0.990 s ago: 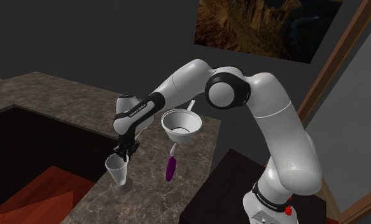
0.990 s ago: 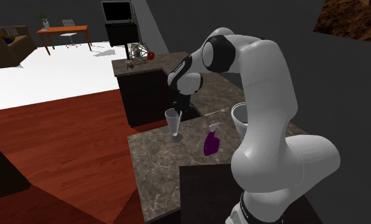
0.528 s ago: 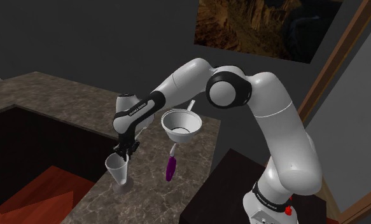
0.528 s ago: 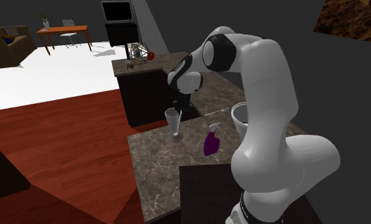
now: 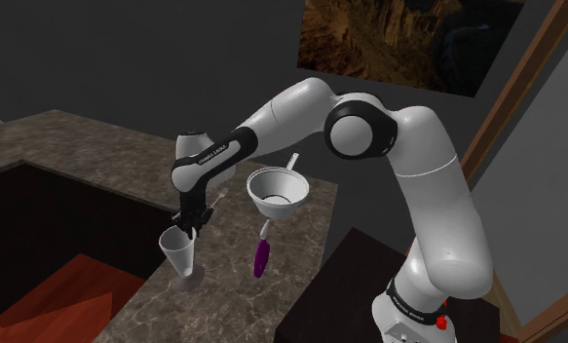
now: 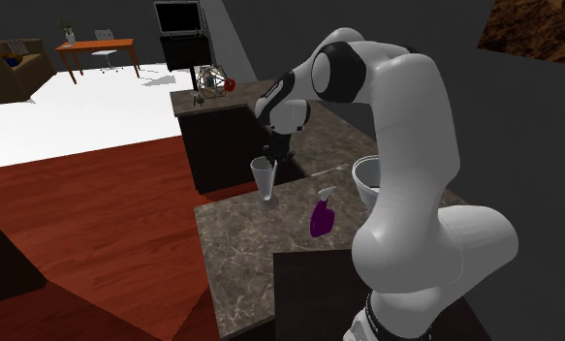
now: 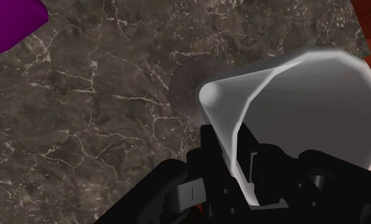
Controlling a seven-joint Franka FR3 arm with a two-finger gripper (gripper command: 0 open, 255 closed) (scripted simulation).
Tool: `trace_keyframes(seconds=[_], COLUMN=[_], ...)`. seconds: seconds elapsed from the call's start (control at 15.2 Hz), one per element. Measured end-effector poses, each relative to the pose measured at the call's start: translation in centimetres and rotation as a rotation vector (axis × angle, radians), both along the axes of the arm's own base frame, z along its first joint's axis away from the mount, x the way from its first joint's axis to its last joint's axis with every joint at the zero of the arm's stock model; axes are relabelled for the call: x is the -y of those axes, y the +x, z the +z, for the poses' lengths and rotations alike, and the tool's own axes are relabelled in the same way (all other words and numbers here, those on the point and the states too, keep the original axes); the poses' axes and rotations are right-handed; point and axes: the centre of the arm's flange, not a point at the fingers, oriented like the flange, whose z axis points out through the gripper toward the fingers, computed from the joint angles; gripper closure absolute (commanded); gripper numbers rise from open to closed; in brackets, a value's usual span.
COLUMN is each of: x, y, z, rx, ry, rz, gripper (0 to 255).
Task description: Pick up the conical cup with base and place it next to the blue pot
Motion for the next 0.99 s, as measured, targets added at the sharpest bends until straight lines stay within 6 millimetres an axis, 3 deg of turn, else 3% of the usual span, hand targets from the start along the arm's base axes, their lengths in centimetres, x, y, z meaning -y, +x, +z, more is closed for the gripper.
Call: trace_keyframes(seconds=[0.99], x=[0.0], y=[0.1], z=[8.1], rx=[0.000], ry=[0.000], rz=[0.000], gripper=[255])
